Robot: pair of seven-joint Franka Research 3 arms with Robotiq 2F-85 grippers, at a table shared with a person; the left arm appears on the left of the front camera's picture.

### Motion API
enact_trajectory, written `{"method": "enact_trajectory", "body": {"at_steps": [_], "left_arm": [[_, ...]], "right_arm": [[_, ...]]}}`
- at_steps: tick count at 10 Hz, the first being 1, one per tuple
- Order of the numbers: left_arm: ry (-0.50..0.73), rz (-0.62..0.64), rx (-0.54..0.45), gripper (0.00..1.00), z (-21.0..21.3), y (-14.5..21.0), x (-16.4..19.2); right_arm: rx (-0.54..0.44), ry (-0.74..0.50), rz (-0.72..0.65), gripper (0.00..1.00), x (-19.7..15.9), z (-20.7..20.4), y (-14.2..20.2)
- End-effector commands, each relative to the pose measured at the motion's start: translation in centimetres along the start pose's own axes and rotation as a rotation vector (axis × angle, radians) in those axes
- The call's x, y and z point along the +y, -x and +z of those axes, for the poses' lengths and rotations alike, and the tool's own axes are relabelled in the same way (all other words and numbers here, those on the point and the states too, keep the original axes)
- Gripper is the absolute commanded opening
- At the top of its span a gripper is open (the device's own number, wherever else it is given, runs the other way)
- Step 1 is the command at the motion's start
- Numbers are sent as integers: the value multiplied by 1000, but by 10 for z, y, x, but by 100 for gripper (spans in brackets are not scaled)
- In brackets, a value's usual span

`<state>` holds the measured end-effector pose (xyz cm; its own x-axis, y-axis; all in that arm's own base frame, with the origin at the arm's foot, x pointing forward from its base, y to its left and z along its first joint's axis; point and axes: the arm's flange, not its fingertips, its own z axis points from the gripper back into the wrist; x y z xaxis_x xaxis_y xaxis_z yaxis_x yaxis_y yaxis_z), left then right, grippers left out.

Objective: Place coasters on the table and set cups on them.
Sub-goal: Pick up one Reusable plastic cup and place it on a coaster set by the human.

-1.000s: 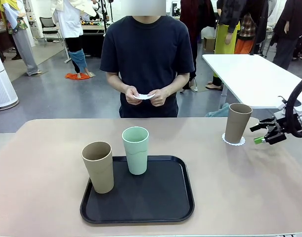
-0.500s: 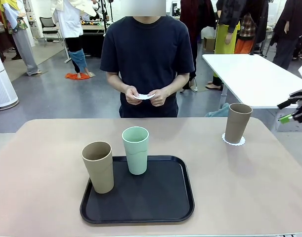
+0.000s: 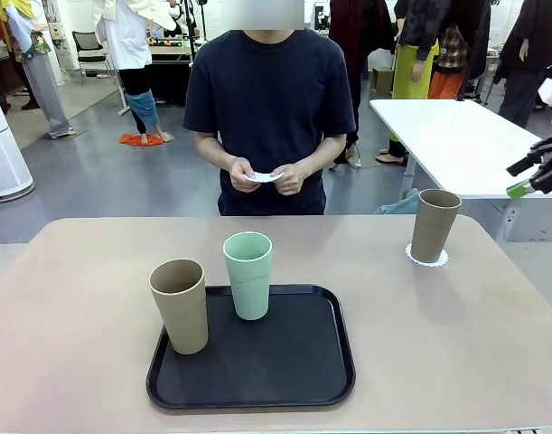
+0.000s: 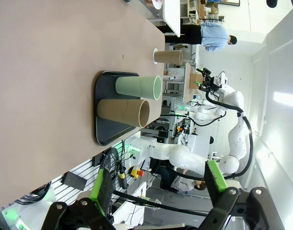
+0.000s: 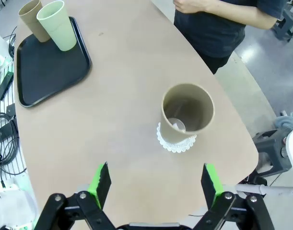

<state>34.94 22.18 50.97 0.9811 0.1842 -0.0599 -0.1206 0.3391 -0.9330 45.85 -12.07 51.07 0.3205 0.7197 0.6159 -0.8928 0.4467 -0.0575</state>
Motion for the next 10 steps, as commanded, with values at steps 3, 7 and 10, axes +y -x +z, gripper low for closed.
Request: {"method": "enact_trajectory", "body": {"at_steps": [3,7,10], "left_arm": [[7,-7,-18,100,1,-1,-1],[7,-7,-18,100,1,-1,-1],[7,-7,-18,100,1,-1,-1]], "right_arm": [[357,1,-124,100,49,7,-79],[593,16,-276,100,38,-33,-142],[652,175,-421,100,17,-41,-147]]}}
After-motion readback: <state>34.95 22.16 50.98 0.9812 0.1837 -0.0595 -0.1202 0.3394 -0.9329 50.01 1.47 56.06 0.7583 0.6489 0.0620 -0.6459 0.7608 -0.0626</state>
